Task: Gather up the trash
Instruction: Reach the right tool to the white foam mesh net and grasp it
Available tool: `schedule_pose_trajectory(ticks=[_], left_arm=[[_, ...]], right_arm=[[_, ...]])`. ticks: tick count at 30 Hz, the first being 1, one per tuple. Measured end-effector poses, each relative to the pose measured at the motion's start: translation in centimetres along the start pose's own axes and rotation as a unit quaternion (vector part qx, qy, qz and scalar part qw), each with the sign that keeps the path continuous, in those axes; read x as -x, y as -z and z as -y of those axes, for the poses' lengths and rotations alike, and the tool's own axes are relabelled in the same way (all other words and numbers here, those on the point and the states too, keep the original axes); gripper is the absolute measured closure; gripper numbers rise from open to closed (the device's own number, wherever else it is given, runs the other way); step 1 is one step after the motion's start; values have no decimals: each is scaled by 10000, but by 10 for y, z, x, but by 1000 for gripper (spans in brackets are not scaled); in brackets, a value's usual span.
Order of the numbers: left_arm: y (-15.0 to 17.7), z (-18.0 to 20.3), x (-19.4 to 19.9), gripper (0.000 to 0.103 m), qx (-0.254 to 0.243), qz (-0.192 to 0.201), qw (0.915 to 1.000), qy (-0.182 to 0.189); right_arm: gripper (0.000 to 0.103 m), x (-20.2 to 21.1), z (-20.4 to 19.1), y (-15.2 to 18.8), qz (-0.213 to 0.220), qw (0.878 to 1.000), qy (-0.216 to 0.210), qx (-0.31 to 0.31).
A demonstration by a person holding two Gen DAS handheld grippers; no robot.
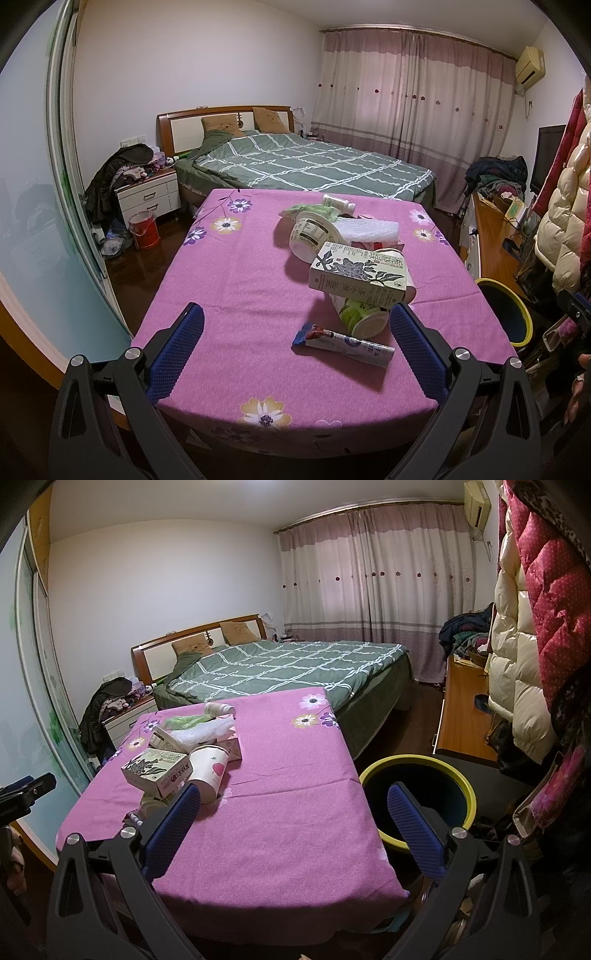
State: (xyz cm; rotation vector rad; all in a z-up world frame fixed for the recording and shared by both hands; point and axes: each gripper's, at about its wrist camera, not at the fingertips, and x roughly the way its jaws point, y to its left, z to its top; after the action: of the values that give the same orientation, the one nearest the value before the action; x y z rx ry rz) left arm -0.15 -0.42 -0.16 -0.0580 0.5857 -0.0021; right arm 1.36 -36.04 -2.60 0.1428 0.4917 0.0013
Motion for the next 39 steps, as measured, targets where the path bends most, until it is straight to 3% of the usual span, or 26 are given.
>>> schedule_pose_trajectory(ticks=[8,19,27,39], left_arm=[[-5,2,-16,4,-41,-131,9999,-1],[-26,-18,-72,4,108,-269,9994,-181],[-45,-30,-103,4,72,-173,9991,-373],[-66,-51,-167,4,161,-373,9984,-406]], right_arm=[[6,-13,1,-1,-55,10000,41,-11],[6,-71,-24,-15,-323,9990,-67,308],[6,-144,-58,-43,-656,9957,-414,504],[7,-265,-107,-75,-1150,9884,-448,885]])
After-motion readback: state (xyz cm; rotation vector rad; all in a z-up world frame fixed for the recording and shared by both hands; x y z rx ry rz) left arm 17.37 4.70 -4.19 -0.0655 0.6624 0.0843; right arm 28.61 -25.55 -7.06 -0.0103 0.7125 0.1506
